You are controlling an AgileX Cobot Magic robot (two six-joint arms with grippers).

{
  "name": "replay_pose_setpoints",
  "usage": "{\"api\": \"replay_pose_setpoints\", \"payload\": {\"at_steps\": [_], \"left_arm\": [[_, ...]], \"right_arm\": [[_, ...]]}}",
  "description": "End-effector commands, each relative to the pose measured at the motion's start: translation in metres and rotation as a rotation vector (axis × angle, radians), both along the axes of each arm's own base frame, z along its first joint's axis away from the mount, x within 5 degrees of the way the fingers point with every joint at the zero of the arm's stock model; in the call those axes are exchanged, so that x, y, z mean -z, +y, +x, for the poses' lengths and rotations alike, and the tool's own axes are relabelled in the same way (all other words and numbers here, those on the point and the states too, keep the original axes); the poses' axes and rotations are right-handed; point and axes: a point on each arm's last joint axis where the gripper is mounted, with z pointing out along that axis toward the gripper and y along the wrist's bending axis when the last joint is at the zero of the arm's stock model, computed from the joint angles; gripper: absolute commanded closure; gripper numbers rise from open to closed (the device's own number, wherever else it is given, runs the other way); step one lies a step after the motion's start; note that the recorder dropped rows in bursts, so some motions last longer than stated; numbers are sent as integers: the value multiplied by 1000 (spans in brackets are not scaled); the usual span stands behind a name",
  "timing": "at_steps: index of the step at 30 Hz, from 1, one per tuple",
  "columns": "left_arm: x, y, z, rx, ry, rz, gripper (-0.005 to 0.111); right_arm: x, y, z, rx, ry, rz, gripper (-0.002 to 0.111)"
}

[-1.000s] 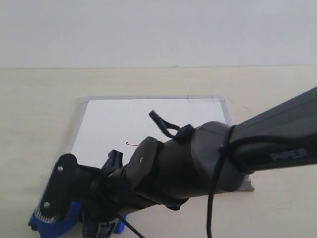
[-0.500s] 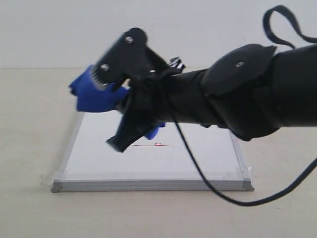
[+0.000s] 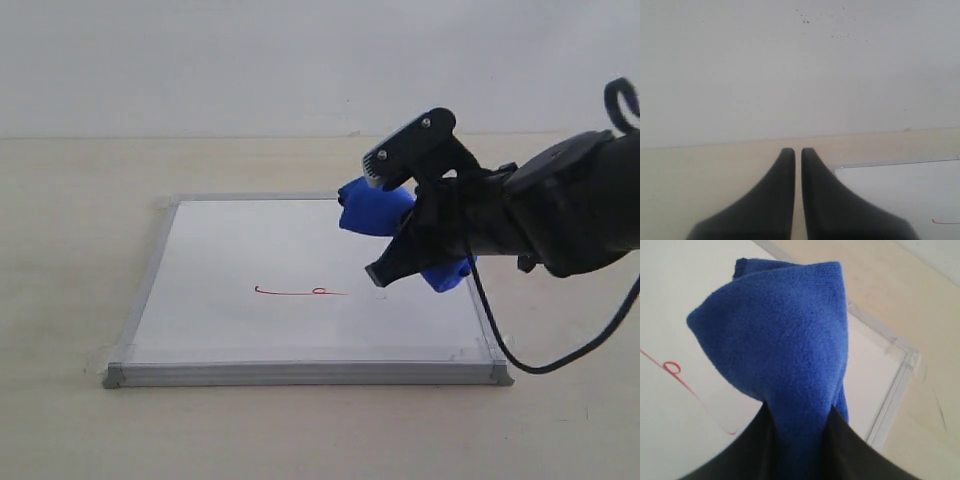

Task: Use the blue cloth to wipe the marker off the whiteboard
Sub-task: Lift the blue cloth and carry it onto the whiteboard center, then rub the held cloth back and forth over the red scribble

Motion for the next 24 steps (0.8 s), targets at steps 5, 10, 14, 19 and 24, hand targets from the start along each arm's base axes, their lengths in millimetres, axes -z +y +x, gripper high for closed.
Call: {"api": "replay_pose_setpoints", "payload": {"at_steps": [5,10,14,19,24], "left_arm": [[-1,0,0,4,0,-15,102],[-1,0,0,4,0,-15,102],[-1,0,0,4,0,-15,102],[-1,0,0,4,0,-15,102],[-1,0,0,4,0,-15,102]], "right_arm": [[44,5,20,25,96,-38,108],[64,12,26,15,161,-17,108],[74,26,25,-73,258,75,108],[67,51,17,-228,401,276,108],[53,69,11,-390,486,409,108]]}}
